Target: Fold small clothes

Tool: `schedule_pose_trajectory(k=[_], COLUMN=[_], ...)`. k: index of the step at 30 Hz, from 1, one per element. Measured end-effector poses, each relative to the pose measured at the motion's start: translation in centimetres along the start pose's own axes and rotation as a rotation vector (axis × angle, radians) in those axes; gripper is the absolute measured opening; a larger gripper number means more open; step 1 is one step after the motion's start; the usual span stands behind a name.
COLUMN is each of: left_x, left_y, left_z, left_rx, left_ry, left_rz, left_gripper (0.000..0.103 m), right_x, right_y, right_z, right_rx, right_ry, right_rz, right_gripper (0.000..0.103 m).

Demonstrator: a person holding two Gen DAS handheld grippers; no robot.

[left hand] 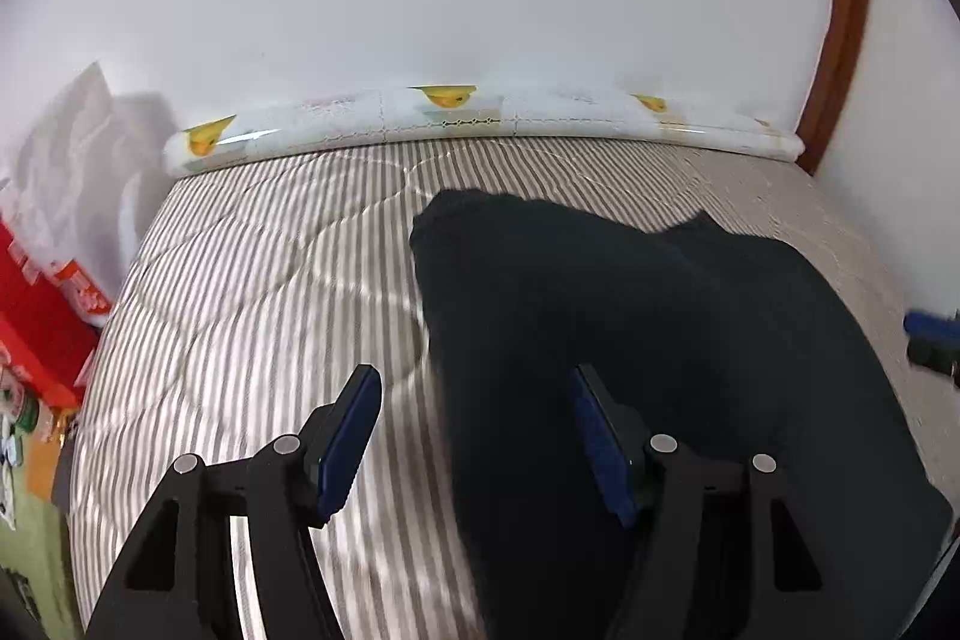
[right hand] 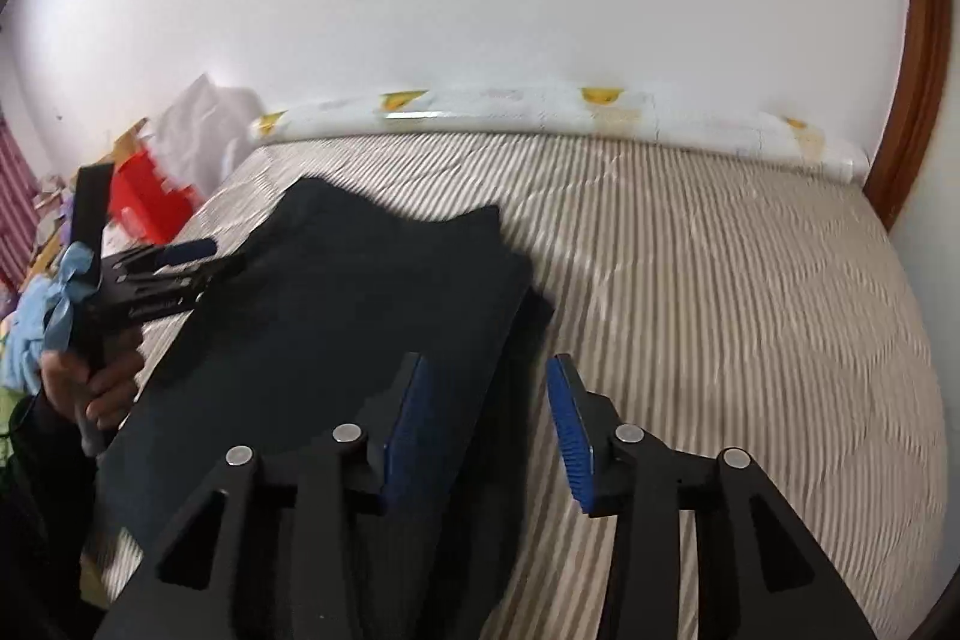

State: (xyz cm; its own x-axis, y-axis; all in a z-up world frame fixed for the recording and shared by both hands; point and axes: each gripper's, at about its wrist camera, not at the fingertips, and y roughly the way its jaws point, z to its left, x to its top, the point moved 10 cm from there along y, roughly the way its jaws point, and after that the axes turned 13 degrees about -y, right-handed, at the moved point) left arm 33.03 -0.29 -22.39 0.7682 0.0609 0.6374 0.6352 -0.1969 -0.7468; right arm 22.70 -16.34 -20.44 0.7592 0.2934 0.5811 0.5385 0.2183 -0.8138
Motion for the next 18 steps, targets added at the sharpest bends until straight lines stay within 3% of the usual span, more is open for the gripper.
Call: schedule_pose_trajectory(k=[8,13,18], left_x=[-5.6,-7.7,-9.3], left_y=[-4.3,-6.5,-7.6], left_z=[0.1,0.1,0.3], left_rx=[-0.034,-0.052,-0.061], left_ry=[-0.035,-0.067,-0.078], left_rz=[0.028,0.032,0.044], left_gripper=[0.063,0.063,0.063], right_x=[-7.3,-7.6,-7.1], right_y=[-1.4,-0.8,-2.6], right_z=[2.5,2.2,1.4], right_rx=[0.018,0.071,0.029], right_ry=[0.072,0.158,0.143], right_rz=[0.054,0.025,-0.067], right_gripper=[0.042,0.014,0.01])
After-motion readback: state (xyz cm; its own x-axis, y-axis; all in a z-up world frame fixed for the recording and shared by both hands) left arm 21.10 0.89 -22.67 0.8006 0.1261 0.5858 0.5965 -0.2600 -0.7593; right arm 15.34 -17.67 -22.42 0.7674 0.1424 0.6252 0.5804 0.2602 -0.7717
